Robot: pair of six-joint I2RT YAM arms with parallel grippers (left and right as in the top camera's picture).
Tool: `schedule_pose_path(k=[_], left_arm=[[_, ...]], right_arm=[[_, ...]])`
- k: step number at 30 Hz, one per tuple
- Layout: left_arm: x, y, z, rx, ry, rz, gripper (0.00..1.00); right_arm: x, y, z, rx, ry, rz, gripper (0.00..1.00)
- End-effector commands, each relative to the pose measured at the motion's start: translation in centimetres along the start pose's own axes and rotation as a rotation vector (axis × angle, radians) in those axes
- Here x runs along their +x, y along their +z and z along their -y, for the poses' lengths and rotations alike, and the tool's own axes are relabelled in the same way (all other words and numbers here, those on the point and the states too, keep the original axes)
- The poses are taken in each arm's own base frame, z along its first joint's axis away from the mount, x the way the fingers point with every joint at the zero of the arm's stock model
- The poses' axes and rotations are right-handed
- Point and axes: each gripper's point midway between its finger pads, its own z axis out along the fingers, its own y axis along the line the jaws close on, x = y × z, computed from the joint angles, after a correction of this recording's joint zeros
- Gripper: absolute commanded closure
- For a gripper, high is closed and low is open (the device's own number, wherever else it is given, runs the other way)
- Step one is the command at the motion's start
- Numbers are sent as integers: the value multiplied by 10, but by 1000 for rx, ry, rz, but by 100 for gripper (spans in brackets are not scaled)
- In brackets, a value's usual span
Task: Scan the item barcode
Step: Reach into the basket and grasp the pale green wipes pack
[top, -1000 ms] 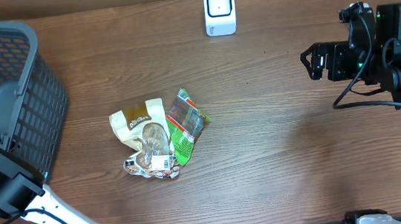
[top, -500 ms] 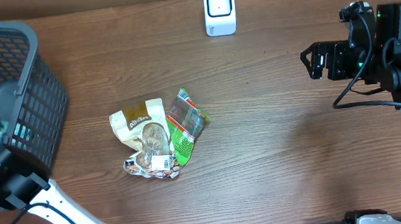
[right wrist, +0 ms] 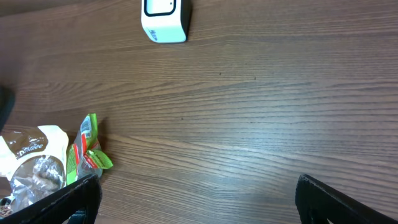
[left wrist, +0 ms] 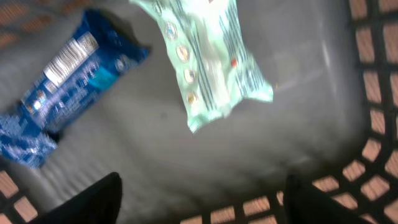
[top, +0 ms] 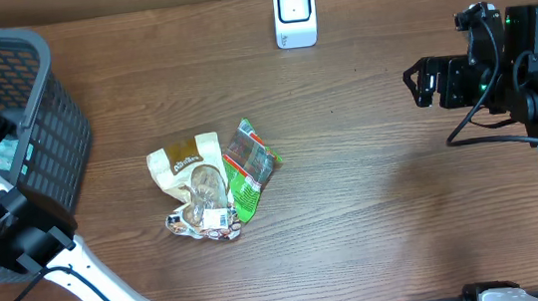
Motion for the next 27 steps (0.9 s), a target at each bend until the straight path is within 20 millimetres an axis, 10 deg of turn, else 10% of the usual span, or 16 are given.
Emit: schedule_pose_path(k=[1,19,22,27], left_arm=[[-16,-3,-11,-61,-102,83,20],[-4,104,2,-120,-270,72,31],[0,109,2,-120,-264,56,91],[2,98,14,-54,-196,24,96]], right_arm=[[-9,-6,-4,-9,-7,29,0],[-8,-7,-8,-31,-7,26,0],[-8,-7,-8,-31,-7,26,0],[-8,-7,-8,-31,-7,27,0]])
